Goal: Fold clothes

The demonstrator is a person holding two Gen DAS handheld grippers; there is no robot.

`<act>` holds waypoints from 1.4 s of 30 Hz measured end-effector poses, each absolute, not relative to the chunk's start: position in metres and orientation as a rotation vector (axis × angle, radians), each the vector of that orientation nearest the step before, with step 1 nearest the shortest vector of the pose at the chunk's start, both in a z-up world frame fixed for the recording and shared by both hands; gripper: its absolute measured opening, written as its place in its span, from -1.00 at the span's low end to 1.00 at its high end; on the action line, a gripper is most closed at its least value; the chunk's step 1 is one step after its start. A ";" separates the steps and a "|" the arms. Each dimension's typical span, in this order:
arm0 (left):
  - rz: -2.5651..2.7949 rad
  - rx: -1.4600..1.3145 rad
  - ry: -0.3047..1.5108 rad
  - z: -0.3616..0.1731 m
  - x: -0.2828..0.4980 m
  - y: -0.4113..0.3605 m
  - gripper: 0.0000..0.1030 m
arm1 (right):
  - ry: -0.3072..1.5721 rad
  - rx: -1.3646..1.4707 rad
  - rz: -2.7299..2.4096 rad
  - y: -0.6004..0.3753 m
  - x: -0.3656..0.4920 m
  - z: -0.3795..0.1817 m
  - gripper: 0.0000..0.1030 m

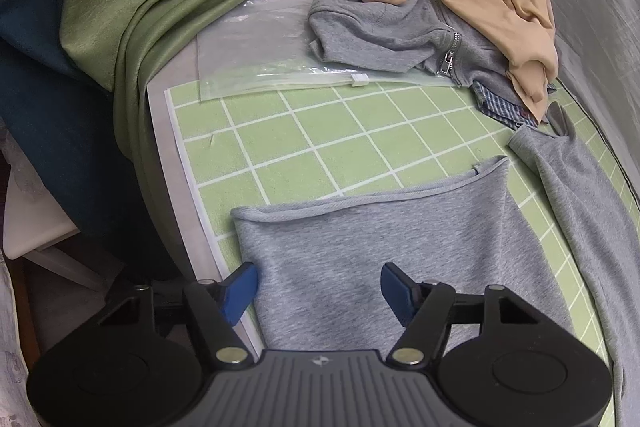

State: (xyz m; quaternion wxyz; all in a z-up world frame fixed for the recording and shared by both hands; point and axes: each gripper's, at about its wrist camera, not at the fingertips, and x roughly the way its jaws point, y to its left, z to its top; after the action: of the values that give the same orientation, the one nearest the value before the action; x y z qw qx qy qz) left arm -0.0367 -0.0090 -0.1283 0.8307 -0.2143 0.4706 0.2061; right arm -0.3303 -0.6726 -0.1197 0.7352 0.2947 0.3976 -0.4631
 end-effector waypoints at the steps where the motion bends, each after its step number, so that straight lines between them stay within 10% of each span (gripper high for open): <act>1: 0.447 -0.440 1.002 -0.128 -0.037 -0.010 0.15 | 0.873 0.651 -1.013 -0.673 -0.330 -0.120 -0.96; 6: 0.480 -0.388 1.010 -0.127 -0.037 -0.011 -0.23 | 0.884 0.672 -0.988 -0.676 -0.328 -0.122 -0.96; 32: 0.404 -0.365 0.933 -0.131 -0.044 -0.007 -0.76 | 0.897 0.774 -0.934 -0.676 -0.345 -0.134 -0.95; 42: 0.383 -0.343 0.953 -0.131 -0.041 -0.006 -0.74 | 0.855 0.854 -0.984 -0.670 -0.346 -0.144 -0.10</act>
State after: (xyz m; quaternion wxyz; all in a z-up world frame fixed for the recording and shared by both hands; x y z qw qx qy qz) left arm -0.0407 -0.0056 -0.1306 0.8570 -0.1633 0.4535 0.1824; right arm -0.3456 -0.6696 -0.1441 0.7115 0.3850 0.3857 -0.4435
